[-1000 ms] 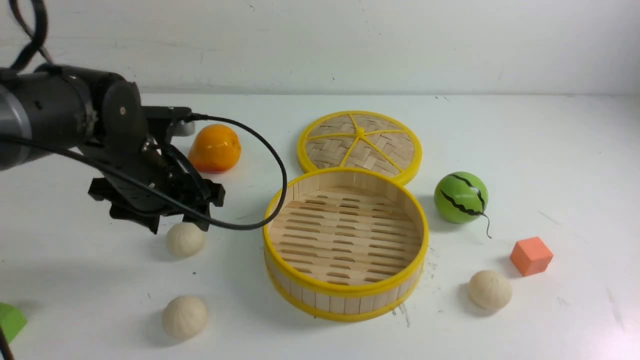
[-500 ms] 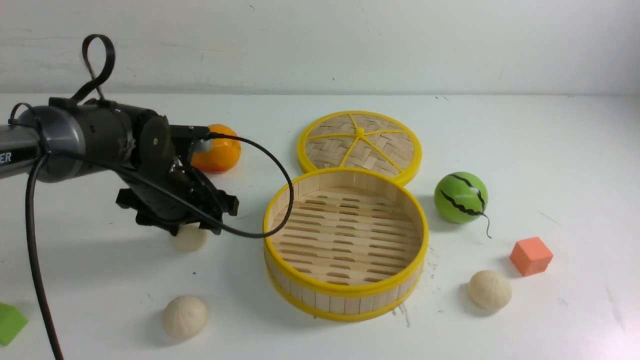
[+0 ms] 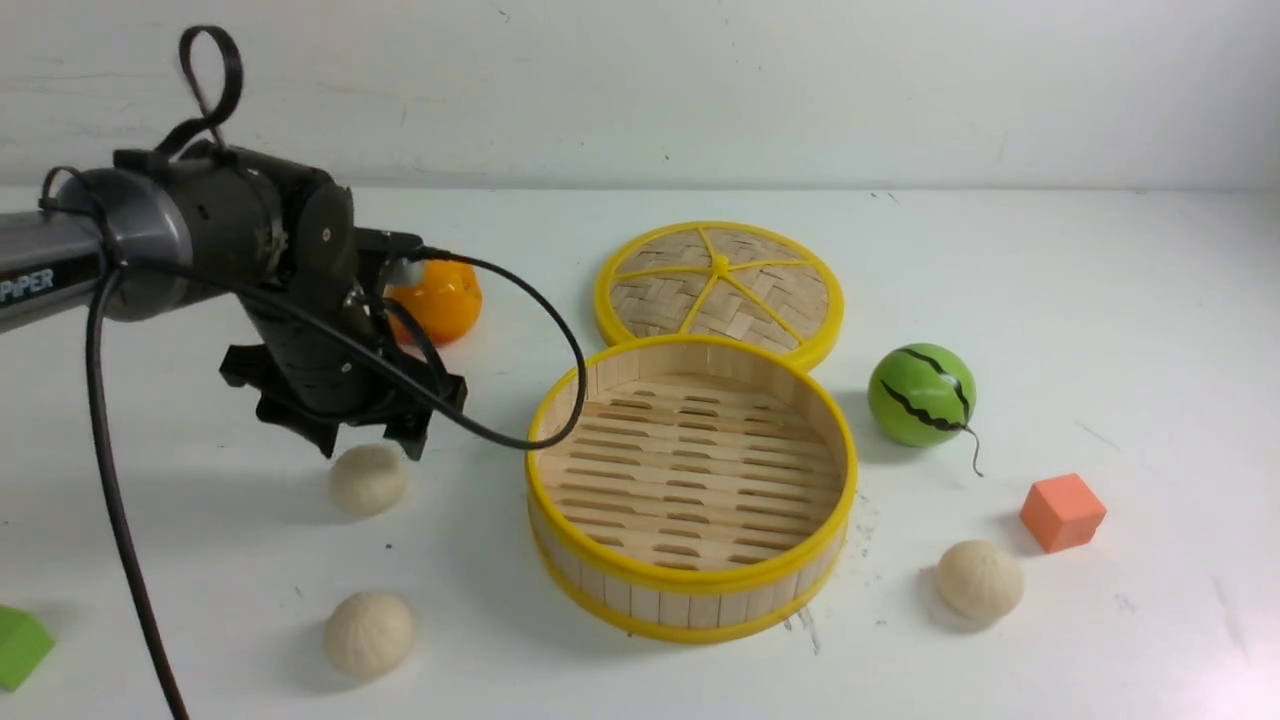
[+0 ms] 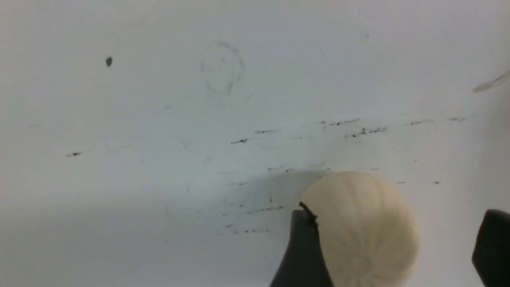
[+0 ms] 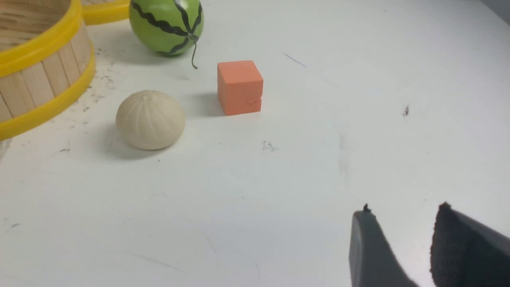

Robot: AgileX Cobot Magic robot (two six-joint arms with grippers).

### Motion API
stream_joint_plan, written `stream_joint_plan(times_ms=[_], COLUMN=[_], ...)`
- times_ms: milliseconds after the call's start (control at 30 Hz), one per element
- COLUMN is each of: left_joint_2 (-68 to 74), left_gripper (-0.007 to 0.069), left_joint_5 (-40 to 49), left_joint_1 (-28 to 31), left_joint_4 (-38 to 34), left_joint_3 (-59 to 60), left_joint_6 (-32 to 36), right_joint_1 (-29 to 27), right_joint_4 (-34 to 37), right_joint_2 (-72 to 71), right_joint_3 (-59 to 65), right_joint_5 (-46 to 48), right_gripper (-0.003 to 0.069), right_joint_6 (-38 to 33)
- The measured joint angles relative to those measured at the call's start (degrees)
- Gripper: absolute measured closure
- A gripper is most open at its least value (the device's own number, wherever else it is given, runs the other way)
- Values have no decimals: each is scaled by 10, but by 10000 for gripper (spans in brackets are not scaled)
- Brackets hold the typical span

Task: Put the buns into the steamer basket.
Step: Use the left arm to grab a steamed stuffed bun, then use the left arm to put the steamed stuffed bun into the steamer

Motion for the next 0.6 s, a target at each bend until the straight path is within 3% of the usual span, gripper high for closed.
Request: stream_joint_plan(times_ms=[200,267,433,600], left_joint_2=[28,25,-9,-64], left_gripper=[206,358,604,624], left_joint_5=[-3,2,43,80], left_joint_1=[0,0,-10,-59], left_joint_4=[3,5,2,3], left_joint_3=[0,-4,-41,-100], left_joint_6=[-6,-6,-5,14], right_joint_1=[0,0,0,0], right_joint_4=[0,0,0,0], right_joint_2=[0,0,0,0], right_joint_3=[0,0,0,0], right_joint_5=[0,0,0,0], right_gripper=[420,420,420,420], right_joint_6=[0,0,0,0])
